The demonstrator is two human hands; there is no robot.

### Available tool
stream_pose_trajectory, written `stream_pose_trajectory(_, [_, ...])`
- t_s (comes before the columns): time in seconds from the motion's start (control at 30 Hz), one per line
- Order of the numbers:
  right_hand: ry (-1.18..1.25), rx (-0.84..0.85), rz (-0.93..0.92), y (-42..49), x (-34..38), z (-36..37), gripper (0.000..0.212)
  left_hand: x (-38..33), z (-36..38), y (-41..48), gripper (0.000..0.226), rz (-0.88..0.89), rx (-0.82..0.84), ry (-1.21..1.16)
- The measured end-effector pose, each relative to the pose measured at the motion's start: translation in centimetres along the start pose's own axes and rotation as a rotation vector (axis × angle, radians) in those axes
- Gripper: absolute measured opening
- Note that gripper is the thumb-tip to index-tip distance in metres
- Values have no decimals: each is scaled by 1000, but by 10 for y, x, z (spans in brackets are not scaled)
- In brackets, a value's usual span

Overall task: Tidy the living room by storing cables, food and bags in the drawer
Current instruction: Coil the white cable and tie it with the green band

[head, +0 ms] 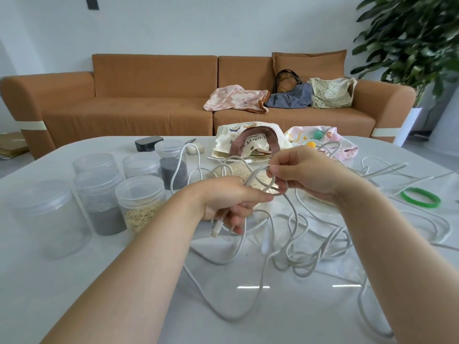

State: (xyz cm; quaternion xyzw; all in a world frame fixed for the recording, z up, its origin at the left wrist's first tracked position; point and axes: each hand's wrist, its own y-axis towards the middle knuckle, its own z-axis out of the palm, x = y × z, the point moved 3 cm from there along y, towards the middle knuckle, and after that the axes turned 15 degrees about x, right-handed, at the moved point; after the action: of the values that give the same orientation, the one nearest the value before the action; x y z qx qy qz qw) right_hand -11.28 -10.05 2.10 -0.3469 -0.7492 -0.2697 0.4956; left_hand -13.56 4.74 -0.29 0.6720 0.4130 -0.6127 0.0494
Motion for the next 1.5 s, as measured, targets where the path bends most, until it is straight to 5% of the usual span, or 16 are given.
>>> stream_pose_trajectory(0.3, [33, 20, -62, 7, -3, 7, 25, -2, -8, -9, 45, 59, 48, 47])
stream_pose_trajectory(0.53, [-62, -51, -48, -3, -8, -4, 10, 5, -16, -12, 41, 305, 202, -294])
stream_pose_trajectory(0.83, [-586, -309, 9, 8, -13, -1, 24, 7, -10, -4, 40, 399, 392, -442])
stream_pose_trajectory(1.0, [-192, -636, -2, 4, -12, -5, 29, 6, -9, -7, 39, 482, 568, -421])
stream_pose_trajectory(1.1, [10, -653, 9, 2, -8, -10, 29, 5, -9, -6, 37, 540, 631, -464])
stream_pose_trajectory(1.37, [-316, -731, 105, -6, 10, -17, 53, 8, -26, 7, 40, 813, 590, -890])
stream_pose_trajectory(1.5, [-160, -688, 38, -12, 9, -27, 33, 10, -35, 6, 46, 938, 479, -1147])
